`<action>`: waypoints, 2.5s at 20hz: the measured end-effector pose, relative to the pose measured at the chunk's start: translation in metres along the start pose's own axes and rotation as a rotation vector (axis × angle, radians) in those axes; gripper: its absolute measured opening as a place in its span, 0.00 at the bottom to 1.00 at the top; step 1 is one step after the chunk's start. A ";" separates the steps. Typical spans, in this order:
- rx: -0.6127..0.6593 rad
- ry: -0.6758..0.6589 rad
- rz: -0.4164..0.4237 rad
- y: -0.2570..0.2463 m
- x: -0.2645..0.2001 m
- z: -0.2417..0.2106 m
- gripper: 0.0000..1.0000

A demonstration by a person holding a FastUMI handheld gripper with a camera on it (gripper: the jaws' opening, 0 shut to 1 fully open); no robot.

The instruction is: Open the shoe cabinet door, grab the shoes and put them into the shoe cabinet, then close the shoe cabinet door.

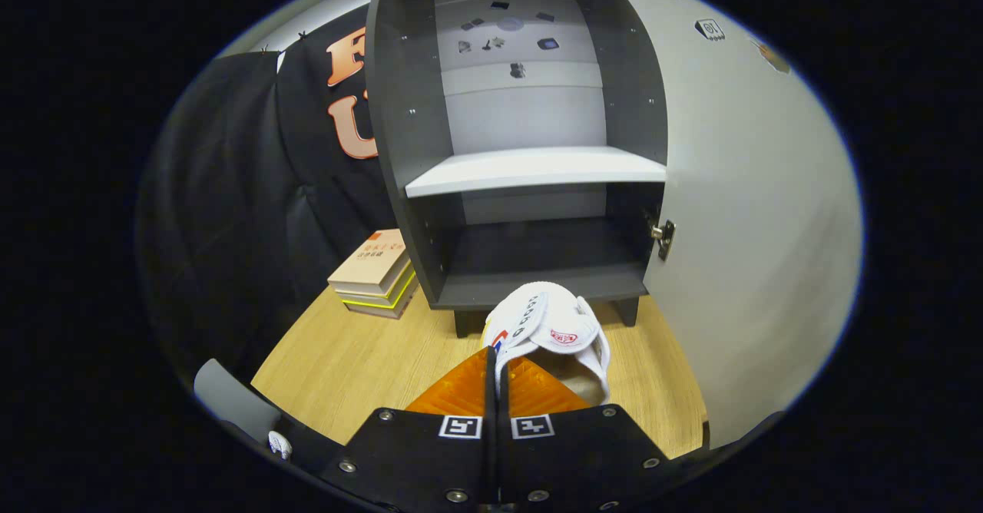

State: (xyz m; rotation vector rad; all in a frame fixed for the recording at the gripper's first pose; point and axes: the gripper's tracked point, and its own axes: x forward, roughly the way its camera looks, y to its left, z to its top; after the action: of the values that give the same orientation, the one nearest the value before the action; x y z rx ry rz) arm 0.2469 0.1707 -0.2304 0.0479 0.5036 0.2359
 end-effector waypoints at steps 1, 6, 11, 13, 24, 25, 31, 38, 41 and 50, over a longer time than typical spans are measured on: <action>-0.004 -0.022 0.005 0.002 -0.002 0.012 0.00; -0.039 -0.121 0.026 0.011 -0.018 0.079 0.00; -0.082 -0.201 0.045 0.015 -0.009 0.135 0.00; -0.090 -0.221 0.051 0.015 -0.001 0.155 0.00; -0.114 -0.241 0.057 -0.005 0.099 0.230 0.00; -0.113 -0.237 0.054 -0.009 0.115 0.232 0.00; -0.125 -0.183 0.022 -0.025 0.171 0.236 0.00; -0.091 -0.140 0.018 -0.034 0.199 0.229 0.00; -0.049 -0.121 0.022 -0.030 0.201 0.227 0.08; -0.049 -0.226 -0.009 -0.027 0.156 0.242 0.24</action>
State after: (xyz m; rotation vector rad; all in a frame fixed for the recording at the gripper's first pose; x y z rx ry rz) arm 0.5025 0.1843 -0.0951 0.0245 0.2730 0.2302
